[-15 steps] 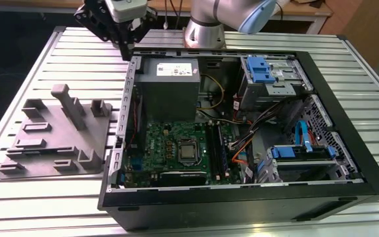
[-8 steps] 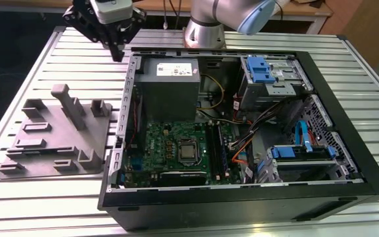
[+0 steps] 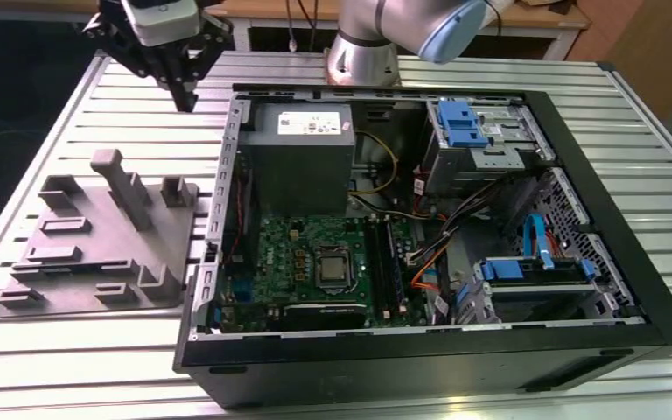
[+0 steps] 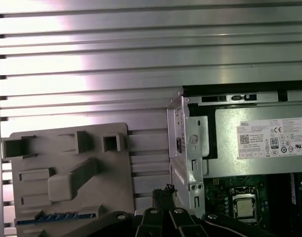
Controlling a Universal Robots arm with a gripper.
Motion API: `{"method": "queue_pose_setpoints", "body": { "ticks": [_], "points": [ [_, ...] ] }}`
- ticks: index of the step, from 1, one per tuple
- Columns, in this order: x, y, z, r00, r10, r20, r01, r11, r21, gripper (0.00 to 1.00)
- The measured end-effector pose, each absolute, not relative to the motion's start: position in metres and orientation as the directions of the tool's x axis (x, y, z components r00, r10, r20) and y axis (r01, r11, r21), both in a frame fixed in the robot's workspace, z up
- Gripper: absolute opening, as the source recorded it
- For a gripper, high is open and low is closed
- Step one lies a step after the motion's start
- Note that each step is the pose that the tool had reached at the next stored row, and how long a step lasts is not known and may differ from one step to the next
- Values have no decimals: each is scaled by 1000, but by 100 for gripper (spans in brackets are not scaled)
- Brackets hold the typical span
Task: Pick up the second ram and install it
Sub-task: 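Reach for the second ram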
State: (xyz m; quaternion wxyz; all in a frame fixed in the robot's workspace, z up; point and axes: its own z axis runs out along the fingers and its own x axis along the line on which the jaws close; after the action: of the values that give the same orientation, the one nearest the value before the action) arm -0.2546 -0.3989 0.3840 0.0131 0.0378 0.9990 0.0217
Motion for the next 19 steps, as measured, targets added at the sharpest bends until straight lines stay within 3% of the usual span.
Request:
{"method": "queue_pose_setpoints", "body": {
  "ticks": [19],
  "points": [
    [-316,-399,375,-997,76,-24,75,996,44,10]
  ]
}}
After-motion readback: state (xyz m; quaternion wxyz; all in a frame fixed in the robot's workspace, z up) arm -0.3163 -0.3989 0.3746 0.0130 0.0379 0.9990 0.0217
